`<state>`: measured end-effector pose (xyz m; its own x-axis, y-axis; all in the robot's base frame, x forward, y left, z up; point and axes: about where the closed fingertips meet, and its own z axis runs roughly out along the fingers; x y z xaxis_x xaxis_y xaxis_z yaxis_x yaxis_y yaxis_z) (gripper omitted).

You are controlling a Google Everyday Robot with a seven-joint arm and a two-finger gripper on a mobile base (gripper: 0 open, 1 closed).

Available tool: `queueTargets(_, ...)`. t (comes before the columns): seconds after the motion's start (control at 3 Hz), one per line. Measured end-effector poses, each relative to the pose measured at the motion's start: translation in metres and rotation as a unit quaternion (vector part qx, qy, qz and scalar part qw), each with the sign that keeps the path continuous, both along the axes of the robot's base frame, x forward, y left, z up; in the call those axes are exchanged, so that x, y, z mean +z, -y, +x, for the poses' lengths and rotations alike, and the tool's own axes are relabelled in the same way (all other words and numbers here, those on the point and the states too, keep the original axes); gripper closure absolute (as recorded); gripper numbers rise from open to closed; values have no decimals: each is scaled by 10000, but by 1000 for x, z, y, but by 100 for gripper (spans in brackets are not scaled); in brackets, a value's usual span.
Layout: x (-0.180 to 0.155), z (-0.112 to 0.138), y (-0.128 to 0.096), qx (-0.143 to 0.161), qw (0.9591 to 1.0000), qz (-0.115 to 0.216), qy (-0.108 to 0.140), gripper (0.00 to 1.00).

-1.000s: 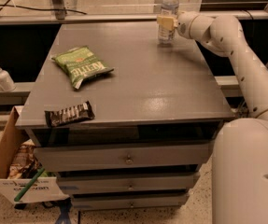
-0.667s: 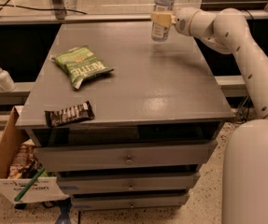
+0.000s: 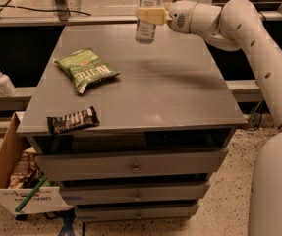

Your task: Move blue plastic bottle near green jalapeno chip bag

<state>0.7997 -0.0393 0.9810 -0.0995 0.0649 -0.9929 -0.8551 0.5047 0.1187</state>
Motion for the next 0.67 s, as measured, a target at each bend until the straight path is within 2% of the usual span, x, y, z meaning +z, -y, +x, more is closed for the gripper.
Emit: queueTargets(0.67,1,-2,-4,114,9999,-11,81,100)
